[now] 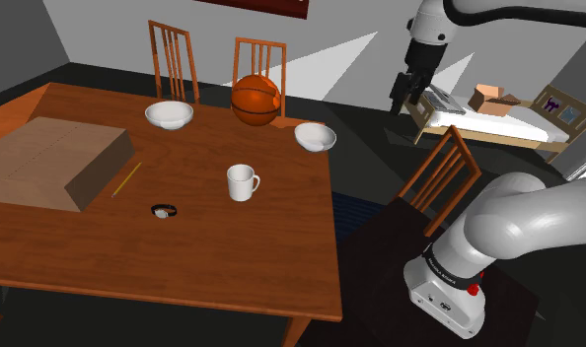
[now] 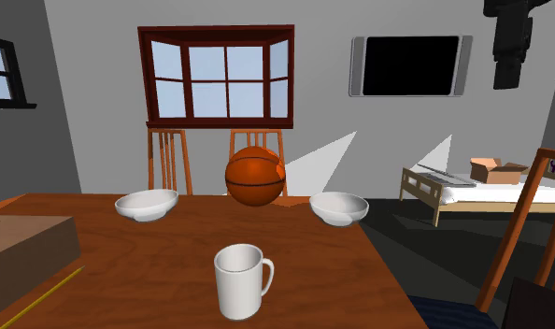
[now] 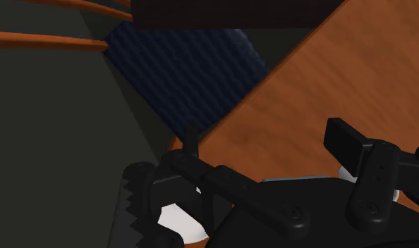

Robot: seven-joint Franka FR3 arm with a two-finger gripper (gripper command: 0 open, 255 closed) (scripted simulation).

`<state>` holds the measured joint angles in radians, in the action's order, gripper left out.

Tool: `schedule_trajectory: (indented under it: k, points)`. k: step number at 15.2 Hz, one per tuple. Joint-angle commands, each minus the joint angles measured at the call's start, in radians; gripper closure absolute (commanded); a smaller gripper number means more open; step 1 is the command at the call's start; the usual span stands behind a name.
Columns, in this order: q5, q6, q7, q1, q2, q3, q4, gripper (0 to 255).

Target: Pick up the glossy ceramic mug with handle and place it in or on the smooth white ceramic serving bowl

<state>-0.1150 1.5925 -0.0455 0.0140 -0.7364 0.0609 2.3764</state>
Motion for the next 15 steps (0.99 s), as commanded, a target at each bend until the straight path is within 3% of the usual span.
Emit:
schedule_trajectory:
  k: [1,8,15]
  points:
    - [0.0,0.0,0.0,0.0,0.0,0.0,0.0,0]
    - [0.073,0.179,0.155,0.041,0.12,-0.102,0.053,0]
    - [0.114,0.357,0.306,0.074,0.303,-0.201,0.036,0]
